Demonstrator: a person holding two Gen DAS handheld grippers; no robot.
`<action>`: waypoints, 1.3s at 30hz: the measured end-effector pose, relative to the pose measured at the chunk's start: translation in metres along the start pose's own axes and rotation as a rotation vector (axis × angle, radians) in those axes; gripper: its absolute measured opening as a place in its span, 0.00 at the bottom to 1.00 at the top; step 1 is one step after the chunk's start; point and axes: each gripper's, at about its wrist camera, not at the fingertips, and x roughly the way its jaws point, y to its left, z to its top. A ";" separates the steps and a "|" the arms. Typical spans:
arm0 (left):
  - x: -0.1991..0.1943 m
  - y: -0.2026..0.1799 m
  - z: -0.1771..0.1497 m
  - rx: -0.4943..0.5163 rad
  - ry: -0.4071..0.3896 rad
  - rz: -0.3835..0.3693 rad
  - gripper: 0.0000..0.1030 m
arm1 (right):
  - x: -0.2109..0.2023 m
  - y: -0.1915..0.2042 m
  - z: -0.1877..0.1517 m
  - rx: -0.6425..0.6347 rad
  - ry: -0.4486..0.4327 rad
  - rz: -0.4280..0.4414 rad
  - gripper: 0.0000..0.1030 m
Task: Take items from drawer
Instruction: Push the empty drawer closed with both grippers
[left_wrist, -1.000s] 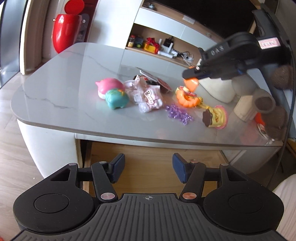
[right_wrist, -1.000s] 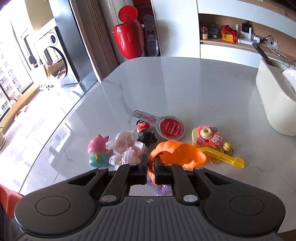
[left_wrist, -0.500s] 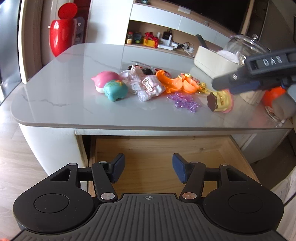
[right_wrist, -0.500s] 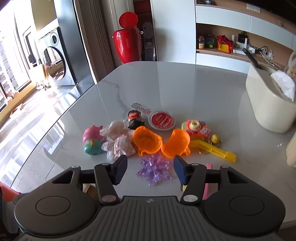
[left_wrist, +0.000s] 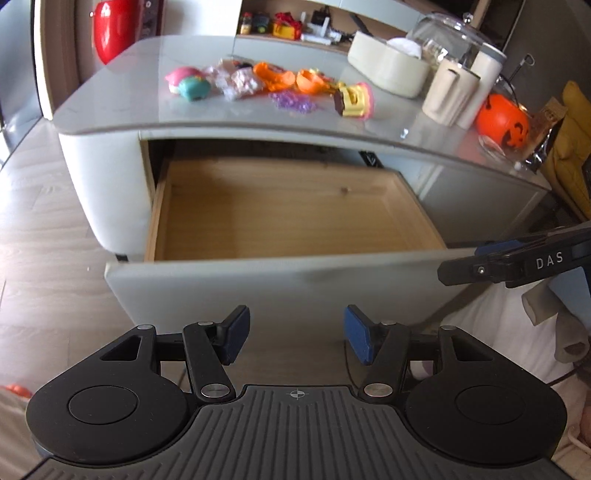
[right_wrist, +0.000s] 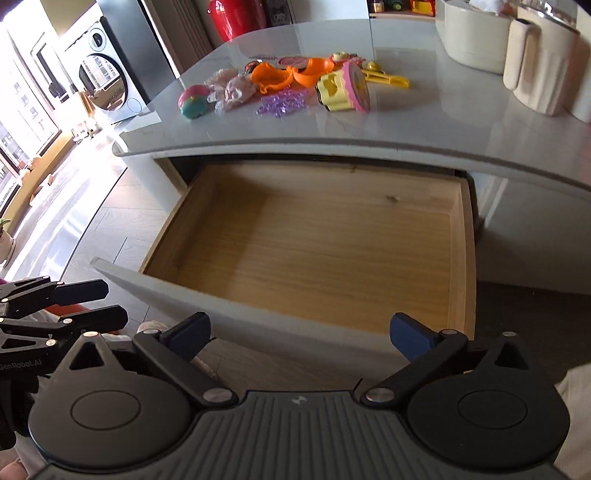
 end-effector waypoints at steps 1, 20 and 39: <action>0.002 -0.001 -0.007 -0.012 0.009 -0.001 0.59 | -0.001 -0.003 -0.009 0.015 0.011 0.003 1.00; 0.045 -0.032 -0.034 -0.050 0.100 0.152 0.59 | 0.018 0.016 -0.083 0.062 0.073 -0.134 1.00; 0.073 -0.024 -0.014 -0.112 0.074 0.139 0.59 | 0.052 -0.006 -0.051 0.167 -0.006 -0.170 1.00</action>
